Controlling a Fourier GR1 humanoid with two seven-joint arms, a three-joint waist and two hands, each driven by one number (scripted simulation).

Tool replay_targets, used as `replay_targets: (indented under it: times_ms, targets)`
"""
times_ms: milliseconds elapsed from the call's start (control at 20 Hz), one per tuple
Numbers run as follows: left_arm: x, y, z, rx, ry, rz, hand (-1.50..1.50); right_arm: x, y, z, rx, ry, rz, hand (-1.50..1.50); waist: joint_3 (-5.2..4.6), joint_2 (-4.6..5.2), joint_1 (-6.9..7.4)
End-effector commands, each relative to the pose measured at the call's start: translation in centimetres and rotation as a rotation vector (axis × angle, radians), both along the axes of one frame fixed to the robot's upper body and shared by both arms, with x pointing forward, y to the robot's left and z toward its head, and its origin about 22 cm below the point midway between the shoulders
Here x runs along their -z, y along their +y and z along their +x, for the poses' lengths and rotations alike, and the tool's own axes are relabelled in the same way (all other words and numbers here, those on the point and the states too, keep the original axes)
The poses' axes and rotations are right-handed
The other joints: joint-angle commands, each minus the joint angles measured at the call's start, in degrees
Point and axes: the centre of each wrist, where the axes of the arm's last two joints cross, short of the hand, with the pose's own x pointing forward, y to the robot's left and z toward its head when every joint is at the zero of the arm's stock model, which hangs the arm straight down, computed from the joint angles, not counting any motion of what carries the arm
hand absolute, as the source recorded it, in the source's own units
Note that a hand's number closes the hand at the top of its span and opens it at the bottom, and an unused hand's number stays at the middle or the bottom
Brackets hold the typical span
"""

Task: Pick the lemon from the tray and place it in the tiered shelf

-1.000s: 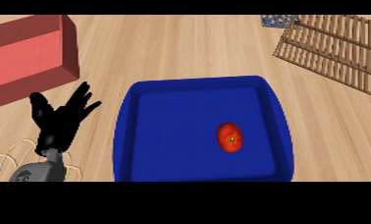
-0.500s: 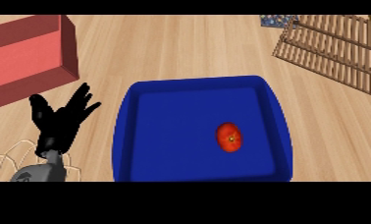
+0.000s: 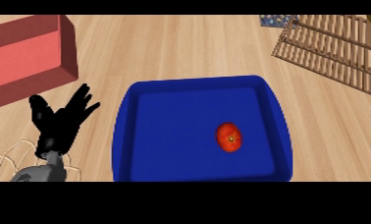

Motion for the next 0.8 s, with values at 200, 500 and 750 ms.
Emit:
replay_targets:
  times_ms: [200, 500, 750]
  targets:
    - [2.3, -0.4, -1.0, -0.01, 0.053, -0.004, 0.0, -1.9, -5.5, -5.4, 0.266, -0.104, 0.036, -1.5, -0.28, 0.37, -0.42]
    - [2.0, 0.2, -0.5, -0.033, 0.062, 0.002, 0.0, -2.1, -10.0, -10.9, 0.296, -0.165, 0.157, -1.5, -0.25, 0.08, -1.41]
    - [0.9, 0.7, -0.2, -0.028, 0.06, 0.001, 0.0, -2.2, -13.2, -15.8, 0.225, -0.145, 0.152, -1.5, -0.23, -0.03, -1.6]
